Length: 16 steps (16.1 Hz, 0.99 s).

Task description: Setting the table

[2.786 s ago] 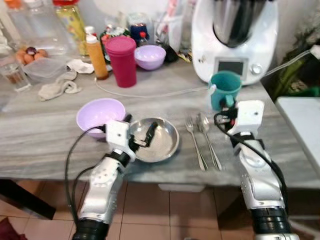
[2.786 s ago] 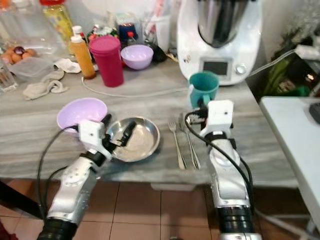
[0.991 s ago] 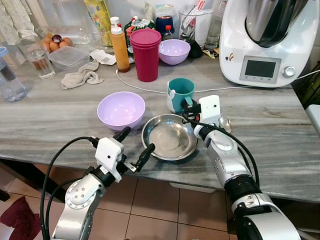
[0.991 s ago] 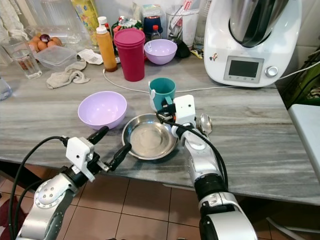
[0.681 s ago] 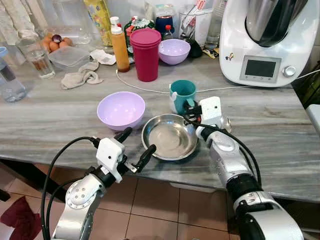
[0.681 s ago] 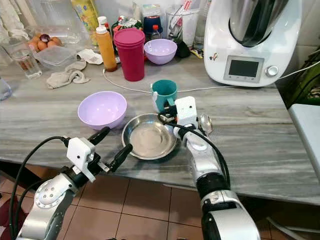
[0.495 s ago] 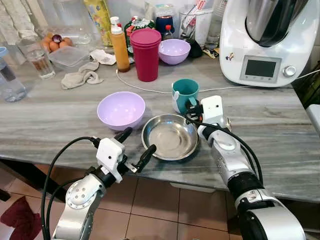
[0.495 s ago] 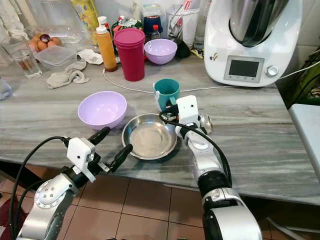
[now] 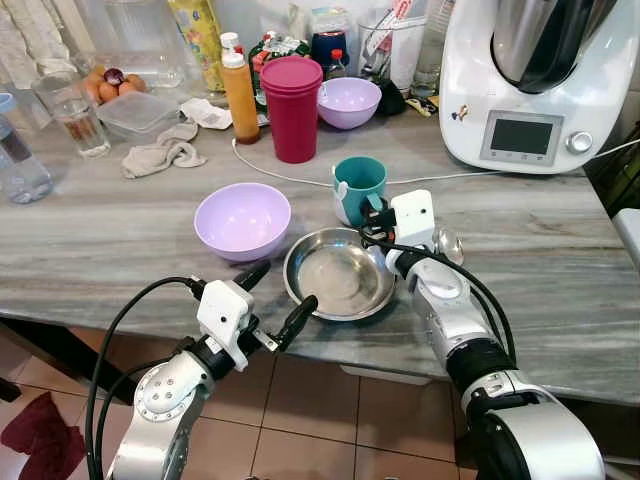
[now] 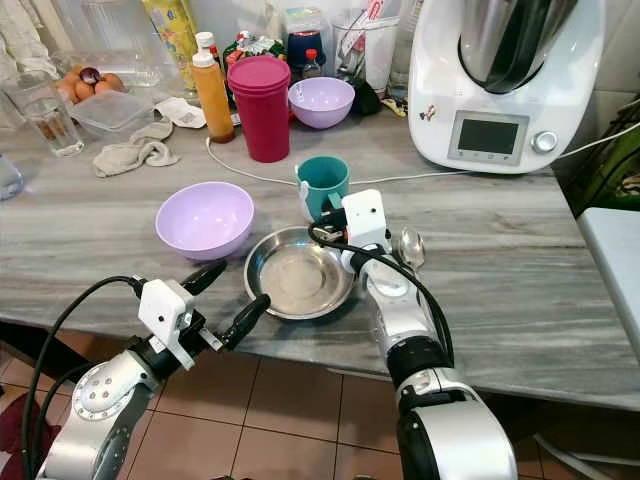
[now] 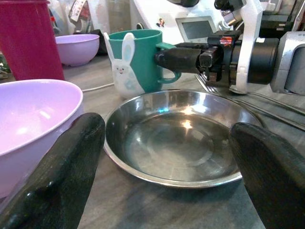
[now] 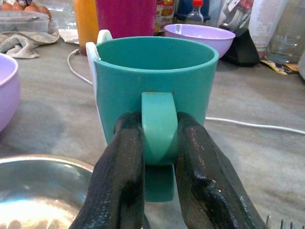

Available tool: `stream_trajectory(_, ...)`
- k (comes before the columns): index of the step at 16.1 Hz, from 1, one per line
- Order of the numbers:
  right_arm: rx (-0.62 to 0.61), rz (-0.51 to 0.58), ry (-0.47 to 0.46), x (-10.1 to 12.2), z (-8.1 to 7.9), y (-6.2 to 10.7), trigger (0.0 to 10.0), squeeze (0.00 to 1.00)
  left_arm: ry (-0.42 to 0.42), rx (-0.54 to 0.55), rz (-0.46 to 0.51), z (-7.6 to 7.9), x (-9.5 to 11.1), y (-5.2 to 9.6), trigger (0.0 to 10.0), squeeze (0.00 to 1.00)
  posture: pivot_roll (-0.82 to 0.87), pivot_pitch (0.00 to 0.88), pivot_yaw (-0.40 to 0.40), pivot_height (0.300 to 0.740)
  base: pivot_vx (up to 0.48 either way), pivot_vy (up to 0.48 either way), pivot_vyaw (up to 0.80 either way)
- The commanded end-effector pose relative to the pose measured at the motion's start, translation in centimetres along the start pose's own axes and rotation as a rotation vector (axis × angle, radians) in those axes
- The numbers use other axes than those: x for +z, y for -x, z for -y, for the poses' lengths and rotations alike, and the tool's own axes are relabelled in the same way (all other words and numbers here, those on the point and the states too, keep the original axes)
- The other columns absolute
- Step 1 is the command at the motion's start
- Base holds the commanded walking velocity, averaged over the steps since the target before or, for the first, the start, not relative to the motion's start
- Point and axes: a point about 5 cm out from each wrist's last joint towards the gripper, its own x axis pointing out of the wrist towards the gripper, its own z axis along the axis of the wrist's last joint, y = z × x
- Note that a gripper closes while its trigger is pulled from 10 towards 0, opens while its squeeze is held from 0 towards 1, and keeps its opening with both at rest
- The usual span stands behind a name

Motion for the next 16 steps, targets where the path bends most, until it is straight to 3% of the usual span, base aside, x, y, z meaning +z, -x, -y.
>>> stream_trajectory(1,0.018,0.025,0.017,0.67,0.01,-0.33,10.0,0.00,0.000,-0.002,-0.004,0.14,0.01,0.14,10.0,0.00,-0.14,0.090,0.020,0.740,0.000,0.000,0.00)
stream_trajectory(2,0.017,0.023,0.016,0.61,0.10,-0.28,10.0,0.34,0.000,-0.002,-0.004,0.15,0.00,0.13,10.0,0.00,-0.14,0.090,0.020,0.740,0.000,0.000,0.00)
stream_trajectory(3,0.017,0.022,0.016,0.56,0.14,-0.24,10.0,0.34,0.000,-0.002,-0.004,0.16,-0.01,0.15,10.0,0.00,-0.14,0.089,0.020,0.740,0.000,0.000,0.00)
stream_trajectory(4,0.015,0.022,0.014,0.50,0.20,-0.20,10.0,1.00,0.000,-0.003,-0.004,0.17,-0.01,0.14,10.0,0.00,-0.14,0.090,0.021,0.740,0.000,0.000,0.00)
stream_trajectory(16,-0.001,0.057,-0.015,0.83,0.30,-0.16,10.0,1.00,0.008,-0.029,0.001,0.39,0.64,-0.09,10.0,0.00,-0.13,0.093,0.030,0.740,0.000,0.000,0.00)
